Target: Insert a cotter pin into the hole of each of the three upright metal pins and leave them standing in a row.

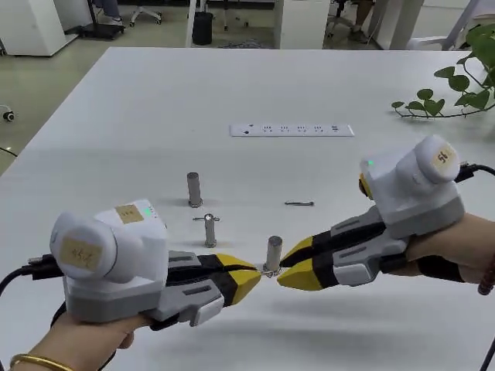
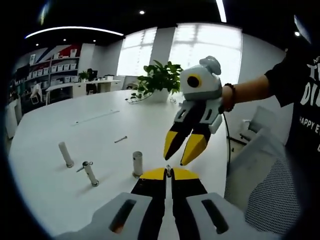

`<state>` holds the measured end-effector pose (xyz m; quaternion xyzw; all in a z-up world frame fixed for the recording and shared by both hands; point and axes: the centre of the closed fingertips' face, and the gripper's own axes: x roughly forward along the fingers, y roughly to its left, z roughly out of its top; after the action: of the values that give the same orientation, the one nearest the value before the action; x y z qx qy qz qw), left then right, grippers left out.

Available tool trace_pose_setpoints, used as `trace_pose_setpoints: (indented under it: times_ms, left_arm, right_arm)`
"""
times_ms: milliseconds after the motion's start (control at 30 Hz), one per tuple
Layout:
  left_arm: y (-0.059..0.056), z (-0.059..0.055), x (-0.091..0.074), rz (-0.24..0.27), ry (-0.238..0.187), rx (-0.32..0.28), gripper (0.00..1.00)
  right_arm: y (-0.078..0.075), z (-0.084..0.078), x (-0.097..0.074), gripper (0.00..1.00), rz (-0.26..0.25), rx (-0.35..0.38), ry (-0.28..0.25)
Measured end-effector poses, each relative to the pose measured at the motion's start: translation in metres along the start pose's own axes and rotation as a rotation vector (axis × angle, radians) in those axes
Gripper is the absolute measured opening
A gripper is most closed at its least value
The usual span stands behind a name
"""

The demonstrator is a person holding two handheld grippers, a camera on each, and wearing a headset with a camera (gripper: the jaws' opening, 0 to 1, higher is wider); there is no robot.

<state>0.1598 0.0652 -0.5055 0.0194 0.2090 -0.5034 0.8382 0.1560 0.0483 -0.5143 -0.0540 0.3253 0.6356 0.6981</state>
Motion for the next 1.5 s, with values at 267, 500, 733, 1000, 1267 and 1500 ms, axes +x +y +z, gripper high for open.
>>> trace_pose_setpoints:
  times_ms: [267, 500, 733, 1000, 1267, 1500]
  left_arm:
    - [-0.016, 0.003, 0.001, -0.074, -0.002, 0.054, 0.00]
    - [-0.030, 0.005, 0.000, -0.132, -0.012, 0.069, 0.00]
    - [-0.037, 0.005, 0.001, -0.164, -0.009, 0.072, 0.00]
    - [-0.039, 0.002, 0.001, -0.174, 0.000, 0.074, 0.00]
    - [-0.039, -0.003, 0.003, -0.166, 0.010, 0.059, 0.00]
    - [-0.038, -0.006, 0.006, -0.150, 0.023, 0.074, 0.00]
  right_arm:
    - [0.014, -0.006, 0.001, 0.12, 0.075, 0.005, 0.007]
    - [0.029, -0.011, 0.003, 0.10, 0.143, -0.010, 0.018]
    - [0.035, -0.013, 0.005, 0.06, 0.172, -0.033, 0.031]
    - [0.033, -0.015, 0.004, 0.01, 0.175, -0.054, 0.041]
    - [0.029, -0.019, 0.004, 0.00, 0.153, -0.170, 0.079]
    - [0.024, -0.024, 0.006, 0.00, 0.107, -0.281, 0.153]
